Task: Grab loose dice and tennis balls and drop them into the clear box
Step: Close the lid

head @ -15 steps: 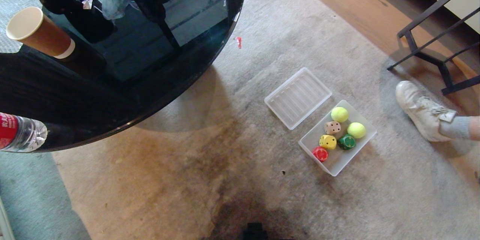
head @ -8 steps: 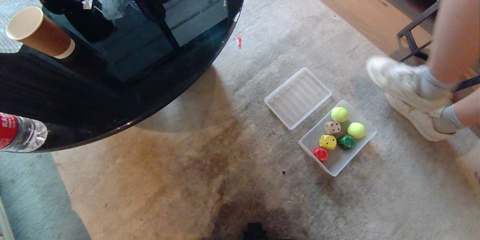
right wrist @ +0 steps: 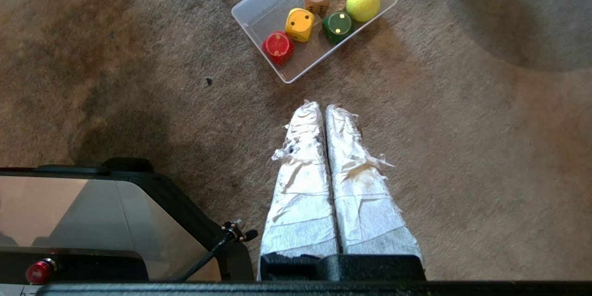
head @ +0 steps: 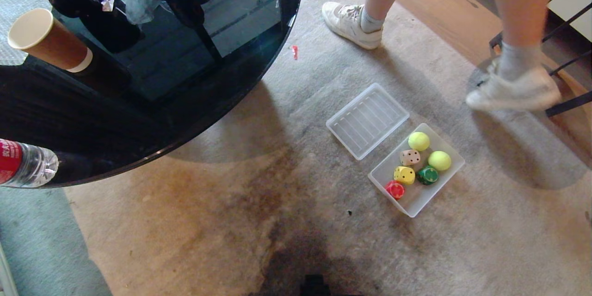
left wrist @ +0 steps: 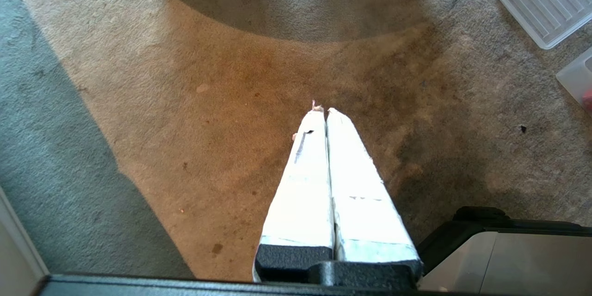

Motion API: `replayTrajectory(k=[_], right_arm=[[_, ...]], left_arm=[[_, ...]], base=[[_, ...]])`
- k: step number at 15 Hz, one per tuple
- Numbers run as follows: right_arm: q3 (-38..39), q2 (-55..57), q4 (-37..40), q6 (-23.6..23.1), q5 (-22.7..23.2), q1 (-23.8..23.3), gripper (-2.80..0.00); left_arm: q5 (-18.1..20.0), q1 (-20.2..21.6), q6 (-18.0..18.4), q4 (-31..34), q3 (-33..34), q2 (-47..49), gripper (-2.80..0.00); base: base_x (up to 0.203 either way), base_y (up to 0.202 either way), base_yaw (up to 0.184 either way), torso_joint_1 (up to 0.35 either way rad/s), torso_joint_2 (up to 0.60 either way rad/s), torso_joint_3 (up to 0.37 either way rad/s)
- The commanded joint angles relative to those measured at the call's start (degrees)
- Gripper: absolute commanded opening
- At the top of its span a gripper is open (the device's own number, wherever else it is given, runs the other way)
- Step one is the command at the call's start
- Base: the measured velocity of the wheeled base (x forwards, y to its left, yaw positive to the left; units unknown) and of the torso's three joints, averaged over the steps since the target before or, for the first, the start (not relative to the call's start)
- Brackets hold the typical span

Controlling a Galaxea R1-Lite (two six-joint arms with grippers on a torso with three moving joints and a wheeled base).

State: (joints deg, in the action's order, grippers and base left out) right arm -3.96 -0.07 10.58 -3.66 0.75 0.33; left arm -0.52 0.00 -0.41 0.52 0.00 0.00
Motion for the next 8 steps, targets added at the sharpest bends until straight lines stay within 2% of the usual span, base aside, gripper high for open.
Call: replayTrajectory(k=[1, 8], right_arm=[[0.01, 0.07, 0.05, -0.03, 0.04, 0.02, -2.80], [0.01, 0.07, 0.05, -0.03, -0.05, 0.02, -2.80]], left_arm=[[0.00, 0.00, -0.02, 0.00, 0.00, 0.00, -2.80], [0.00, 0.00, 0.41, -0.08, 0.00, 0.00, -2.80]], base=[[0.000, 0.000, 0.000, 0.000, 0.00, 0.000], [0.000, 0.000, 0.000, 0.000, 0.00, 0.000]])
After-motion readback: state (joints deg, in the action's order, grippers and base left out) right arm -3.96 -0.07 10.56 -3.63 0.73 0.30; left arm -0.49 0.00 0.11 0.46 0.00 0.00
